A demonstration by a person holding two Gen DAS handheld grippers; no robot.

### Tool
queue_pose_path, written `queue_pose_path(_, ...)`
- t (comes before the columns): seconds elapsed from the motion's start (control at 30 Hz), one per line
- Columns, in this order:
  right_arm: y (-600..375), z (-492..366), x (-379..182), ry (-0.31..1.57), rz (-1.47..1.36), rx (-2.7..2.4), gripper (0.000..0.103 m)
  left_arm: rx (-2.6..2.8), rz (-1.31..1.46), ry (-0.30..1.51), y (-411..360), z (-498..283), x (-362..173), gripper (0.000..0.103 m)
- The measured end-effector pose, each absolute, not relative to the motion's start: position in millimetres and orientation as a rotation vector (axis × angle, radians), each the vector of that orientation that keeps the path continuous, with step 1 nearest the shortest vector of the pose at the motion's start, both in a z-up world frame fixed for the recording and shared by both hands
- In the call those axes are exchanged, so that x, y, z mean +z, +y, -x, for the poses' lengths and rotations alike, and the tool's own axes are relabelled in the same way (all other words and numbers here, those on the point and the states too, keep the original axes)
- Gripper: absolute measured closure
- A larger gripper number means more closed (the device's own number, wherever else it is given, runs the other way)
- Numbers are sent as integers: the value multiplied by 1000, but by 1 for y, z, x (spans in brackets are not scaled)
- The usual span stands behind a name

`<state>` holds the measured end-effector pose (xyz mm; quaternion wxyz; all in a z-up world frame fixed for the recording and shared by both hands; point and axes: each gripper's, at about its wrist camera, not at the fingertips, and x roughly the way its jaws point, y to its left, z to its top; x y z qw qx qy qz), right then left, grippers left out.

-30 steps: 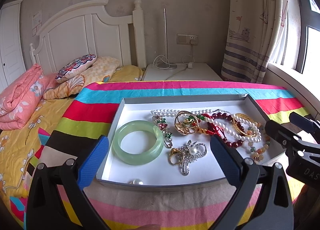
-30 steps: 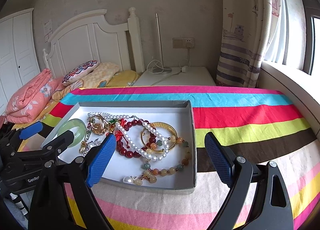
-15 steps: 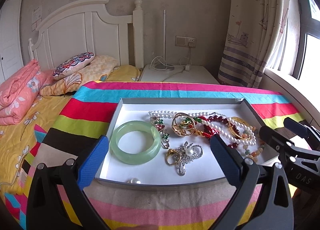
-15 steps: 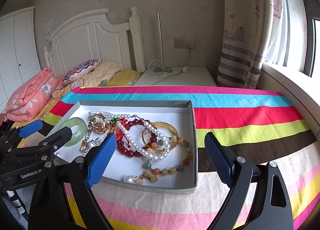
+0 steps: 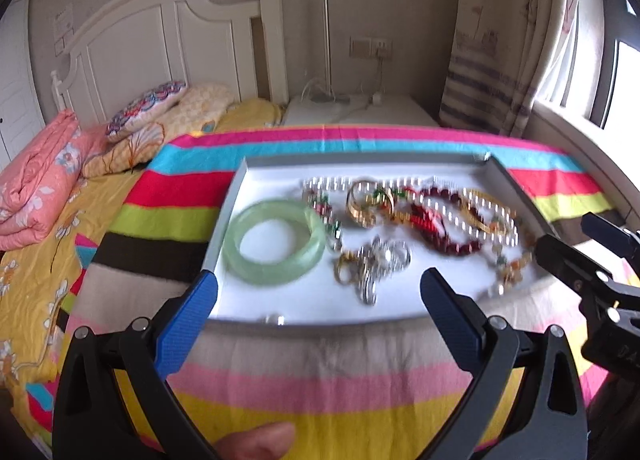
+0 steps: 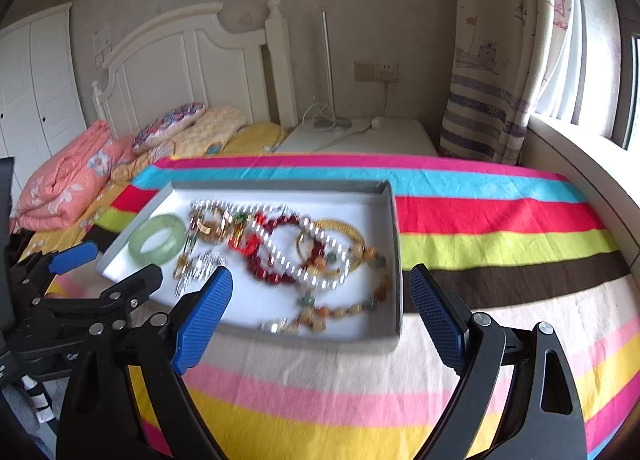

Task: Organize jewelry

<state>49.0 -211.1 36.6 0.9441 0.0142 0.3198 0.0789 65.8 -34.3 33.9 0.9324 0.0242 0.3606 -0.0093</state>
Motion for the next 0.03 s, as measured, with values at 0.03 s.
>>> queue_pose_path(0.03, -209, -44, 35, 677, -14, 160, 17, -18, -48, 759, -34, -63, 31, 3)
